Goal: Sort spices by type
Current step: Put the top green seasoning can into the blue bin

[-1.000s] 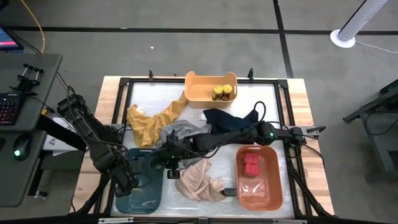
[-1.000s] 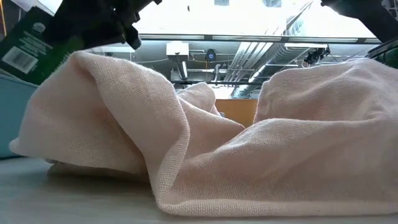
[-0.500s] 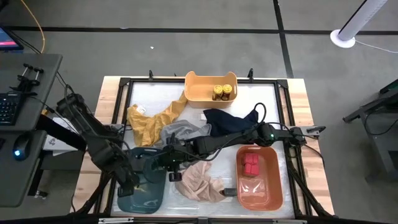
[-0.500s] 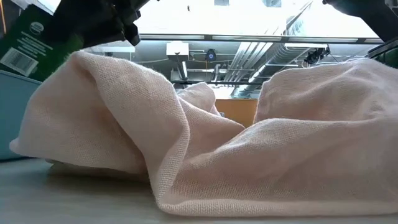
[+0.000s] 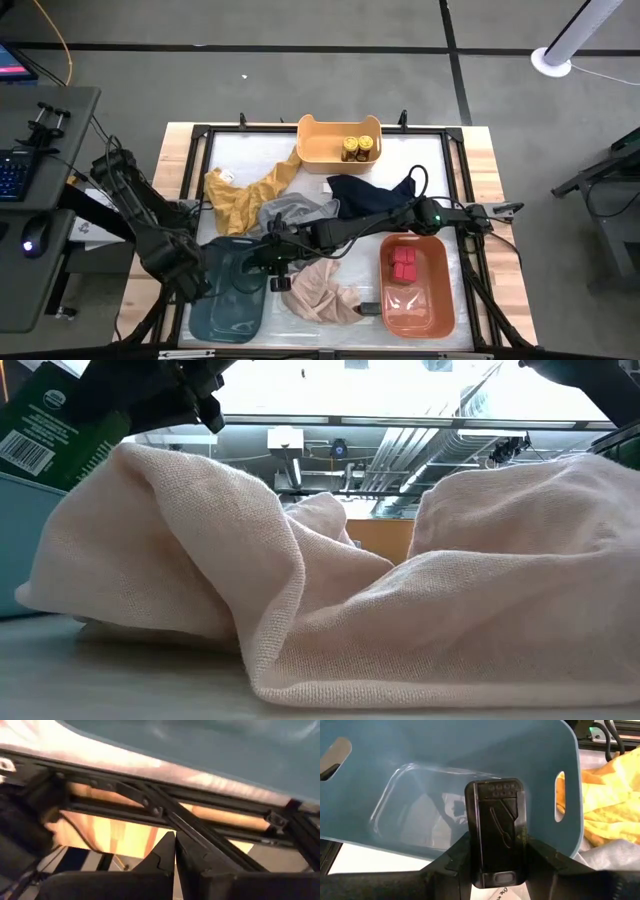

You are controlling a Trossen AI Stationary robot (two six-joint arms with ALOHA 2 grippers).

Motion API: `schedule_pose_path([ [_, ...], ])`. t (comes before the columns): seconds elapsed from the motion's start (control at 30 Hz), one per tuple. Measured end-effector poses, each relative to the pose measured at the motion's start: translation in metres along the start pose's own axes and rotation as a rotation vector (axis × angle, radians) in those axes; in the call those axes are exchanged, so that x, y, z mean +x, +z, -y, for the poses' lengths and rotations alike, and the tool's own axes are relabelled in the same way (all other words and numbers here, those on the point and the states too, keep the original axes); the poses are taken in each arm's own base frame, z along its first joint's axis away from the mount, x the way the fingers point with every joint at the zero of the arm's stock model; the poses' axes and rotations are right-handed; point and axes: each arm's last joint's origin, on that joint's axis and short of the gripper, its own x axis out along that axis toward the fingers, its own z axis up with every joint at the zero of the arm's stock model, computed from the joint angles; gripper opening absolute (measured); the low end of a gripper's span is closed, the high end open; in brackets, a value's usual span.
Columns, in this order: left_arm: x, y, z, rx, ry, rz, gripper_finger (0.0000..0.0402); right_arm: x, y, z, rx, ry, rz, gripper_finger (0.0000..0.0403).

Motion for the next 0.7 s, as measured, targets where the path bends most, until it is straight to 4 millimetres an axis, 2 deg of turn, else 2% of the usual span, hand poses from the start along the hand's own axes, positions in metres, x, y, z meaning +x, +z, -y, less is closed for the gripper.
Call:
schedule_pose_path([
  [0.23,0.018,-0.004,0.007,0.073,-0.018,-0.001,0.0000,0.000,0.000,0.000,-0.003,0.001,-0.001,0.0124],
  [0.47,0.017,0.000,0.023,0.148,-0.153,0.088,0.0000,0.000,-0.002,0.000,0.040,-0.001,-0.015,0.0124],
  [0.7,0.015,0.006,0.027,0.130,-0.188,0.182,0.0000,0.000,-0.007,0.000,0.066,-0.007,-0.074,0.0124],
])
